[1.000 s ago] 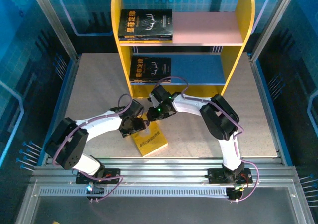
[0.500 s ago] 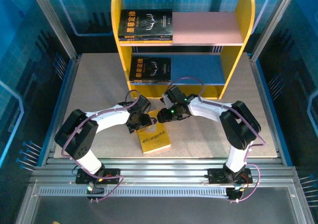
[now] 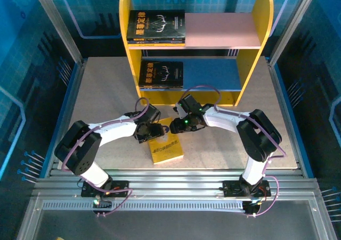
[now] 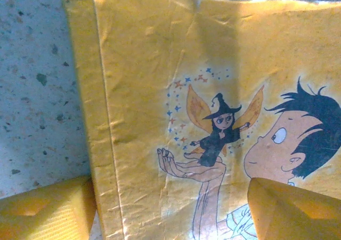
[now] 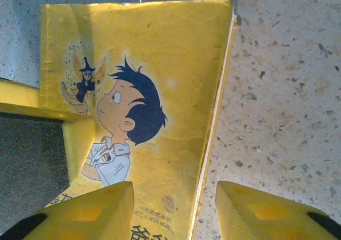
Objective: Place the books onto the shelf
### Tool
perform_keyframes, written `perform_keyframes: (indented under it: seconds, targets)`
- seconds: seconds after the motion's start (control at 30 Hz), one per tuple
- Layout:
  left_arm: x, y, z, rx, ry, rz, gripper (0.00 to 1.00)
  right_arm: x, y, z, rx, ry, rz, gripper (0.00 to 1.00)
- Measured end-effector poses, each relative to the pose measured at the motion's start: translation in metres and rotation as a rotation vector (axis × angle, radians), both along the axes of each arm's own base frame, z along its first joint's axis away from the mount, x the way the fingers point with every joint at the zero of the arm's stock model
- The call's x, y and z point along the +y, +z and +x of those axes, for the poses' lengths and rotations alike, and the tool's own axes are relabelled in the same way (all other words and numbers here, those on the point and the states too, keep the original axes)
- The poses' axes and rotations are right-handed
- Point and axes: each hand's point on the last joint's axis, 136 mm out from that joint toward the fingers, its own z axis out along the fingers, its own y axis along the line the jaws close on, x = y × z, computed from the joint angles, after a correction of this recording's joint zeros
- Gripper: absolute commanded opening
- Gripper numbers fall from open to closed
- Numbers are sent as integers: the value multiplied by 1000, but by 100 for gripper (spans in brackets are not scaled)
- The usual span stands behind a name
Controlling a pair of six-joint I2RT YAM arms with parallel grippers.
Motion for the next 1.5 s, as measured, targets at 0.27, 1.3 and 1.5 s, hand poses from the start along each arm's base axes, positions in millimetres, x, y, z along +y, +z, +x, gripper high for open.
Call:
perform_keyframes:
  seconds: [0.27,1.3,1.5]
  targets:
    - [0,0,0,-31,1,-23,74,1,-3,-1,4,-3,7,38]
    - [-53,68,-2,-98,-193,-298,74,26,-30,-7,84,-32,180,9]
    - [-49,68,-4,-102,-195,-279,73,31,-30,-7,86,-24,210,11]
